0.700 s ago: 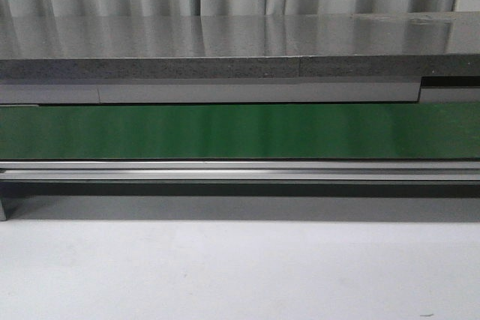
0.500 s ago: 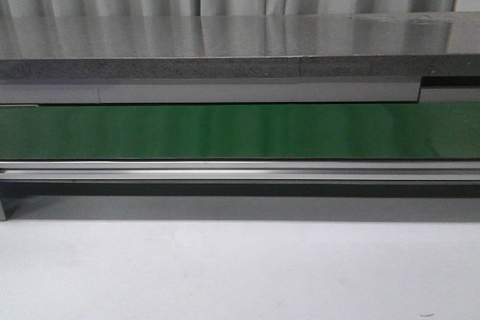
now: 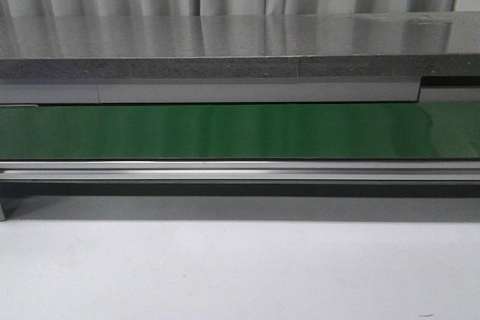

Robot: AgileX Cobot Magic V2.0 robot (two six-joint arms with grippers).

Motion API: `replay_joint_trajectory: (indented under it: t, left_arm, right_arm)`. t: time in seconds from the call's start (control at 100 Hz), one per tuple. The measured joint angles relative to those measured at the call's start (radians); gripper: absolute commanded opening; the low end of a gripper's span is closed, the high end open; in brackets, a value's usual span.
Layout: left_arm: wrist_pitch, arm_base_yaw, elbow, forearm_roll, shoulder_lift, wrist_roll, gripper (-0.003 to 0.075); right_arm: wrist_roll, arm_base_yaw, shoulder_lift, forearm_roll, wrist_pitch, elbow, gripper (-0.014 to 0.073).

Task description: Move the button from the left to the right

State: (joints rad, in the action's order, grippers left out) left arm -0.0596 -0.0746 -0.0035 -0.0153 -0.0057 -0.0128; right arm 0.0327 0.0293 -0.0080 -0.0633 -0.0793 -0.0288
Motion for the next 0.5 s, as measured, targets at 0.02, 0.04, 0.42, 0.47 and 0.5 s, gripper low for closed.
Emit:
replay_joint_trajectory:
  t: [0.02,0.04,0.42,0.47,0.5]
  left_arm:
    - [-0.002,0.0,-0.002,0.002,0.0,0.0,0.0005]
    - [-0.007,0.0,-0.003,0.004,0.0,0.0,0.0005]
    - [-0.245,0.0,-0.322,-0.013,0.195,0.0,0.0005]
    - [-0.316,0.0,-0.381,-0.016,0.247,0.0,0.0005]
    - [-0.36,0.0,-0.416,-0.016,0.286,0.0,0.0005]
  right_arm:
    - [0.0,0.0,0.0,0.0,0.0,0.0,-0.0067]
    - [0.0,0.0,0.0,0.0,0.0,0.0,-0.0067]
    - [0.0,0.0,0.0,0.0,0.0,0.0,-0.0067]
    - [0.0,0.0,0.0,0.0,0.0,0.0,-0.0067]
    - [0.0,0.0,0.0,0.0,0.0,0.0,-0.0067]
